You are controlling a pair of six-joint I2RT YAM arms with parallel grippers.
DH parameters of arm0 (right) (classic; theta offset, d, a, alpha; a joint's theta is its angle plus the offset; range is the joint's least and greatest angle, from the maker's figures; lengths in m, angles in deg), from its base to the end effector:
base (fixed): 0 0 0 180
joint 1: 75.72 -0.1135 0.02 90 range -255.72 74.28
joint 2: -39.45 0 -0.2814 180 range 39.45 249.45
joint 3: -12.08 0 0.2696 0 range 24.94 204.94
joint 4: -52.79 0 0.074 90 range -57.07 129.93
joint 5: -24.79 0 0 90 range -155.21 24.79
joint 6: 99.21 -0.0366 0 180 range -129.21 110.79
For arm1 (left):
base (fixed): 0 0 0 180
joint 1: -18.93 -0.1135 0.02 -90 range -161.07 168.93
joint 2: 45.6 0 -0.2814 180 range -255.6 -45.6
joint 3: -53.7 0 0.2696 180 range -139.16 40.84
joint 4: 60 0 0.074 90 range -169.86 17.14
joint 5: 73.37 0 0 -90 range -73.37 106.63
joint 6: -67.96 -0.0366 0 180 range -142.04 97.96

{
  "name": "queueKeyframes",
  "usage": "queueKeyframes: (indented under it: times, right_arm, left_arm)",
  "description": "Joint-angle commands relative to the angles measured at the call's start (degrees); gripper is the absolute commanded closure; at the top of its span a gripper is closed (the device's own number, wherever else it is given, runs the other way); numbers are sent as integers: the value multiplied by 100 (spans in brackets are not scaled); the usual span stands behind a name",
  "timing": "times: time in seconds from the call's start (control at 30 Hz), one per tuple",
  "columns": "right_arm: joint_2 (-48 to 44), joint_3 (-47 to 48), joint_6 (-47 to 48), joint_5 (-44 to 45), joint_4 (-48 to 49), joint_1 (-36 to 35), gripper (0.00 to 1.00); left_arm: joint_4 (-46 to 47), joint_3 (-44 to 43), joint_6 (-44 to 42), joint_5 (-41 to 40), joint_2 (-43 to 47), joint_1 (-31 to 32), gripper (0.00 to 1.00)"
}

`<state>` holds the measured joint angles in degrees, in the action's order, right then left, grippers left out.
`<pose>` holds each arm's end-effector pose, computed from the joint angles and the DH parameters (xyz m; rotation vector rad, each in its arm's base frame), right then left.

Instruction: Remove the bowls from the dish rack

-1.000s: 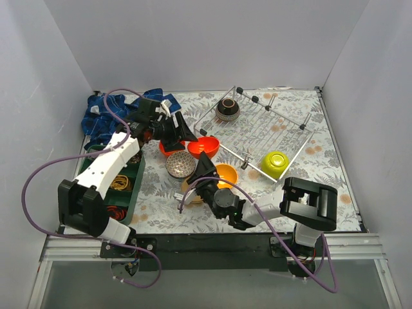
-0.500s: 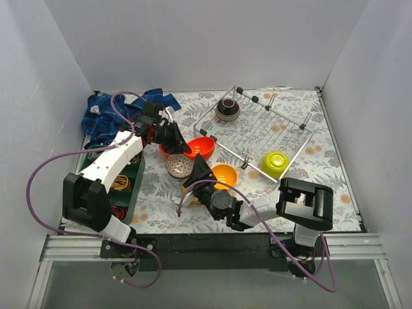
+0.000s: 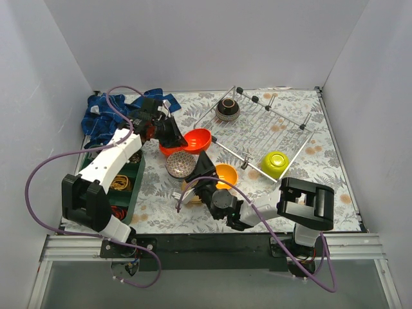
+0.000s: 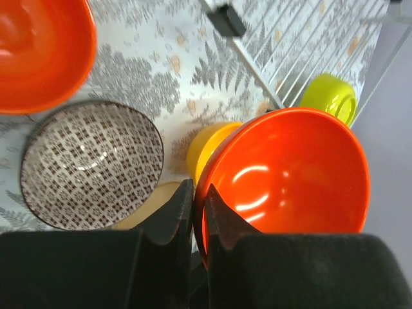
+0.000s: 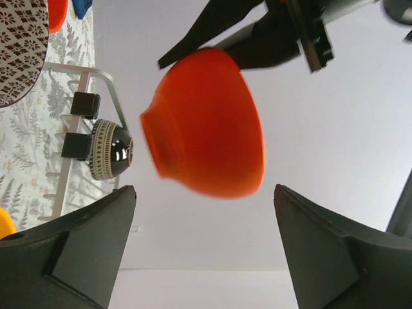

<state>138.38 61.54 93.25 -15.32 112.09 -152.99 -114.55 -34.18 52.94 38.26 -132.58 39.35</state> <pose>0.1011 0.3206 0.2032 -1.3420 0.7458 -0.9581 0.3128 -0.1308 0.3117 -1.1276 2.5697 -1.0401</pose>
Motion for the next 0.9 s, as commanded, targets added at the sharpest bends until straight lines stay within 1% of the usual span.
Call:
queueKeyframes:
  times: [0.0,0.07,0.1,0.17,0.2,0.23,0.3,0.33,0.37,0.4,0.43,0.47,0.53,0.57,0.6,0.63,0.67,0.7,0.77,0.8,0.83,0.87]
  right_arm:
    - [-375,-126,-638,539,1872,-77,1]
    - [-488,-188,-805,723,1670,-112,2]
    - [-533,-232,-1058,802,1557,-121,2]
    - [-769,-250,-1411,1031,961,-130,2]
    - [-884,-250,-1961,1101,671,-130,1]
    - [-1007,-215,-2271,1189,-185,-130,1]
    - [-1411,-23,-3148,1216,-1295,-112,2]
    - [-1525,92,-4084,1181,-1954,-104,1]
    - [-1718,171,-4476,1164,-2865,-95,1]
    - [-1789,250,-4784,1146,-3283,-69,1]
    - [-1851,434,-5431,1102,-3635,-34,1]
    - [-1965,514,-5725,1050,-4405,-7,1]
    - [-2080,786,-6358,796,-5077,133,1]
    - [-2193,900,-7039,681,-5507,212,1]
    - [-2238,1006,-7359,550,-6181,369,2]
    - [-2299,1077,-7624,339,-6466,467,1]
    - [-2439,1182,-8114,216,-6660,546,1]
    - [-2519,1200,-8310,92,-6984,730,1]
    - [-2764,1201,-8688,-303,-7180,924,1]
    - [-2844,1192,-9003,-461,-7207,1151,2]
    - [-2914,1183,-9137,-758,-7468,1258,1]
    - [-3037,1174,-9242,-866,-7541,1372,1]
  left_arm:
    - [389,-557,-176,-869,6,-91,100]
    - [451,-671,-255,-1151,-12,-109,100]
    - [530,-689,-291,-1509,-21,-109,100]
    - [618,-689,-466,-1853,-21,-109,100]
    - [679,-672,-545,-2081,-38,-109,100]
    - [723,-654,-694,-2414,-47,-118,100]
    - [890,-558,-861,-2706,-65,-127,100]
    - [969,-522,-941,-2899,-56,-127,100]
    - [1057,-452,-1098,-3005,-47,-127,100]
    - [1258,-312,-1160,-3128,-47,-135,100]
    - [1356,-233,-1231,-3286,-56,-144,100]
    - [1444,-171,-1327,-3349,-82,-179,100]
    - [1620,-13,-1381,-3446,-144,-214,100]
    - [1681,49,-1398,-3472,-187,-275,100]
    - [1856,145,-1425,-3455,-205,-302,100]
    - [1945,311,-1433,-3437,-223,-328,100]
    - [1998,374,-1425,-3376,-249,-407,100]
    - [2059,418,-1416,-3332,-284,-434,100]
    - [2147,602,-1425,-3340,-320,-460,100]
    - [2278,664,-1433,-3349,-337,-469,100]
    - [2323,734,-1434,-3341,-363,-478,100]
    - [2358,813,-1451,-3323,-407,-513,100]
